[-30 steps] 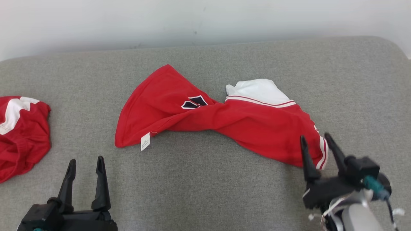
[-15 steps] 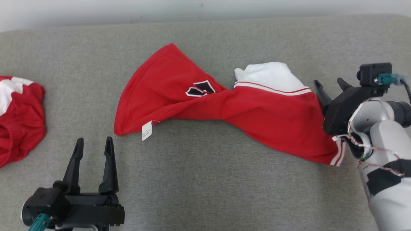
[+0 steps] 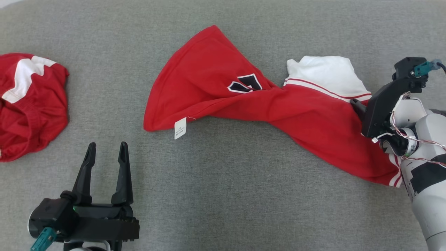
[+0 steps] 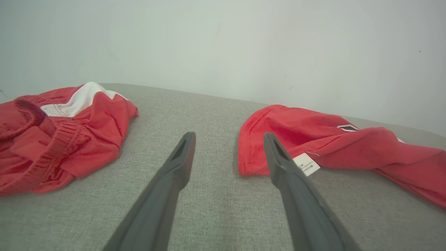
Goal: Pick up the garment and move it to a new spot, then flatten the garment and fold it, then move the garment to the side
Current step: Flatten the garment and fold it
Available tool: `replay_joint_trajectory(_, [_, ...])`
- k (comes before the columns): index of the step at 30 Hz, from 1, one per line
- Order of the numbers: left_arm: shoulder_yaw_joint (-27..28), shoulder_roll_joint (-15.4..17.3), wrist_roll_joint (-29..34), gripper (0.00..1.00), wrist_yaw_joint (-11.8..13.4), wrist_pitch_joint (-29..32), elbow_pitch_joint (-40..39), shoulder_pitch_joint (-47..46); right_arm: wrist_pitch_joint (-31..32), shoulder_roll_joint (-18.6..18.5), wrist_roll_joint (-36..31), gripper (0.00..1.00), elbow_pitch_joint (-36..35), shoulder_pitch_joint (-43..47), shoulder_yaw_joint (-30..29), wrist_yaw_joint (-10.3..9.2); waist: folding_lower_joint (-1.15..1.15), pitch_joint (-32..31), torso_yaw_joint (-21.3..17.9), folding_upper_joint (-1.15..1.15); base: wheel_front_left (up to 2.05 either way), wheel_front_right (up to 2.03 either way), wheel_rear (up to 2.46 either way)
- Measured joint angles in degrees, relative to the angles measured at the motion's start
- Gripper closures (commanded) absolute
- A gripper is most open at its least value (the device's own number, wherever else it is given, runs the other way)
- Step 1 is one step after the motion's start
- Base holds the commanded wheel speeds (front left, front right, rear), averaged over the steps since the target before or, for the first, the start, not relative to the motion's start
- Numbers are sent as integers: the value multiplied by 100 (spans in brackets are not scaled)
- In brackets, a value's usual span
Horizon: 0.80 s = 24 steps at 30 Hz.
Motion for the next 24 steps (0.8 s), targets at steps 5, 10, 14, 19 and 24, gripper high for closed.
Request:
replay_joint_trajectory(5, [-60, 1, -45, 0, 20, -1, 8, 15, -241, -115, 47, 100, -180, 77, 326, 9, 0, -40, 64, 0, 0, 0, 0])
replay_joint_trajectory(10, [-114, 0, -86, 0, 35, -1, 1, 24, -1205, -198, -174, 100, -236, -82, 412, 10, 1, -57, 98, 1, 0, 0, 0])
replay_joint_trajectory(14, [-145, -1, -88, 0, 34, -1, -7, 18, -2011, -229, -415, 100, -245, -556, 523, 10, 1, -19, 149, 1, 0, 0, 0])
replay_joint_trajectory(19, [-154, -1, -96, 0, 25, 0, 4, 9, -2826, -225, -592, 100, -291, -994, 826, 10, 1, -9, 209, 1, 0, 0, 0])
replay_joint_trajectory(24, [-126, -1, -124, 0, 23, -1, 43, 8, -3880, -269, -733, 100, -423, -1507, 1376, 12, 1, -66, 229, 1, 0, 0, 0])
